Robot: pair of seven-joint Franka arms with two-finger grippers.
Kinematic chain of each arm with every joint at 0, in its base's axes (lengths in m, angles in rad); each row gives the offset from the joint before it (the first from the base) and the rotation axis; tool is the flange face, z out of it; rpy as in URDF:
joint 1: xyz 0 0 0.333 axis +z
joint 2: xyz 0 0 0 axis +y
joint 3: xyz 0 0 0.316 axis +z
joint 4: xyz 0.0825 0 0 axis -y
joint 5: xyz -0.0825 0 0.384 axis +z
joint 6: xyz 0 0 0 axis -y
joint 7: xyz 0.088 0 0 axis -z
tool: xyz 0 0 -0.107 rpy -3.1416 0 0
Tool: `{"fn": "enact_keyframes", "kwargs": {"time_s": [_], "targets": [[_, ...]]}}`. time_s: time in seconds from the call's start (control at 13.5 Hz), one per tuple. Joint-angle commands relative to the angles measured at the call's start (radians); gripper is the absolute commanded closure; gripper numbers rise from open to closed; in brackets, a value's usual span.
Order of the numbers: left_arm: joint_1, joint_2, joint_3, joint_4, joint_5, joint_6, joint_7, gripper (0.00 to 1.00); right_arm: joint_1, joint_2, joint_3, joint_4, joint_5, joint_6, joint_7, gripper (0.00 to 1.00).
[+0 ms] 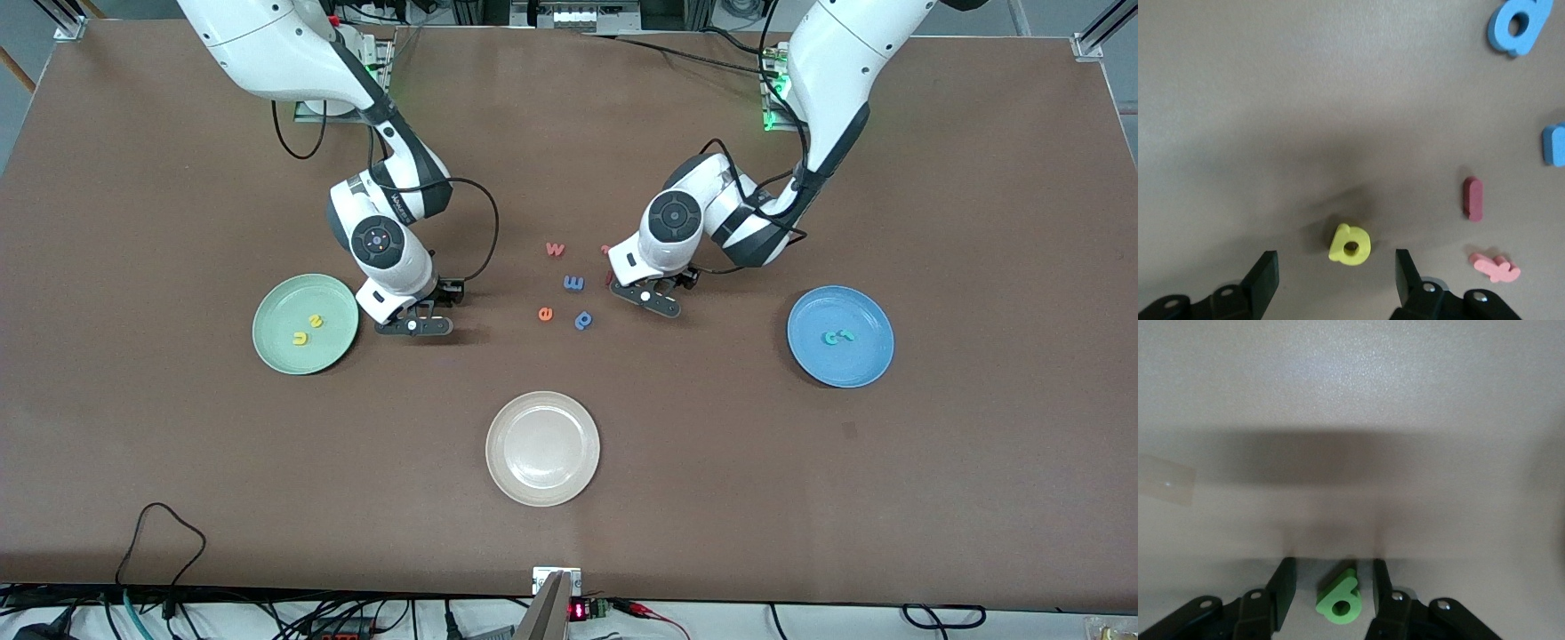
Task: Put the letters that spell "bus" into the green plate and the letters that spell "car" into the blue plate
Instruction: 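Move both grippers to the green 6 and the yellow d, then close both grippers on the green 6 and the yellow d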
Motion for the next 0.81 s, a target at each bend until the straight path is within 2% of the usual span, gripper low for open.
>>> {"fn": "enact_keyframes", "kwargs": {"time_s": [0.0,0.37,0.59,0.74], "targets": [[0.001,0.009,0.001,-0.013,0.026,0.035,-0.015,0.22,0.001,-0.02,0.007,-0.037,0.016,0.002,0.009,0.46],[0.001,0.029,0.003,-0.016,0.04,0.035,-0.015,0.34,0.001,-0.025,0.022,-0.046,0.02,0.002,0.009,0.46],[-0.001,0.04,0.003,-0.015,0.04,0.035,-0.015,0.49,0.0,-0.025,0.024,-0.046,0.019,0.002,0.009,0.49],[0.001,0.04,0.001,-0.015,0.041,0.035,-0.015,0.63,0.0,-0.025,0.024,-0.047,0.019,0.002,0.007,0.53]]}}
